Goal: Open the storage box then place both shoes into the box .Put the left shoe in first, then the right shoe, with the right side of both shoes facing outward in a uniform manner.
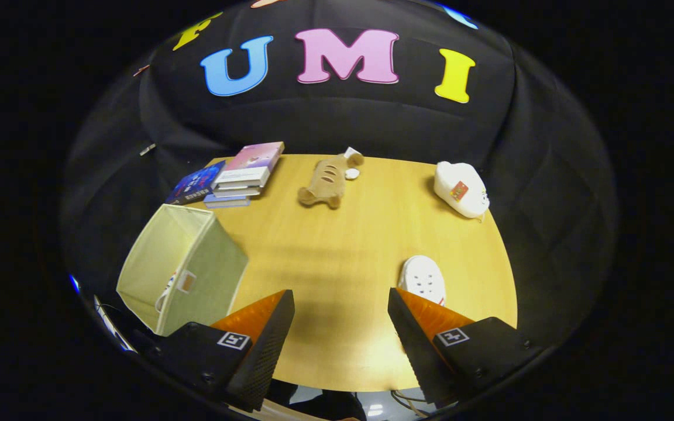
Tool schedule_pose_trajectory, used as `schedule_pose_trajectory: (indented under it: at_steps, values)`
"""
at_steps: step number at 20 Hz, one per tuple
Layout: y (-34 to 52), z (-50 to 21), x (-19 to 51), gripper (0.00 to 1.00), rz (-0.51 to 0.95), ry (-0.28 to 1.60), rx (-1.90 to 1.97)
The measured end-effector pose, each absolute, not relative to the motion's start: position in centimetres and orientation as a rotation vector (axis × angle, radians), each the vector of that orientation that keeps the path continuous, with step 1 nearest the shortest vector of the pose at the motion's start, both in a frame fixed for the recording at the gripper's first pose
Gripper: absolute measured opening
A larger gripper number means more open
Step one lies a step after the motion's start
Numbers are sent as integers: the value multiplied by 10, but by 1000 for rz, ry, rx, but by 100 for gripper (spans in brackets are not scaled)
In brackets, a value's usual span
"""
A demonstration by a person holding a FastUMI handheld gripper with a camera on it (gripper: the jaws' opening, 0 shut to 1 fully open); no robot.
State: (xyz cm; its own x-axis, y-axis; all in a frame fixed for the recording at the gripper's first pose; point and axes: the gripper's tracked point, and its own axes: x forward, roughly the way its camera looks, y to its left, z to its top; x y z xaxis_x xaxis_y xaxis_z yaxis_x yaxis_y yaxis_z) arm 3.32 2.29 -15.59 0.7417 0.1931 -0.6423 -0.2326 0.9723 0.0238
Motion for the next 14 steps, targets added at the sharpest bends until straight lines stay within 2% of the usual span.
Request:
schedule_pose_trajectory:
  at_steps: [9,14]
  values:
    - [-116,-231,60,99,150,782,-281]
    - [-138,-277,66,99,181,878,-283]
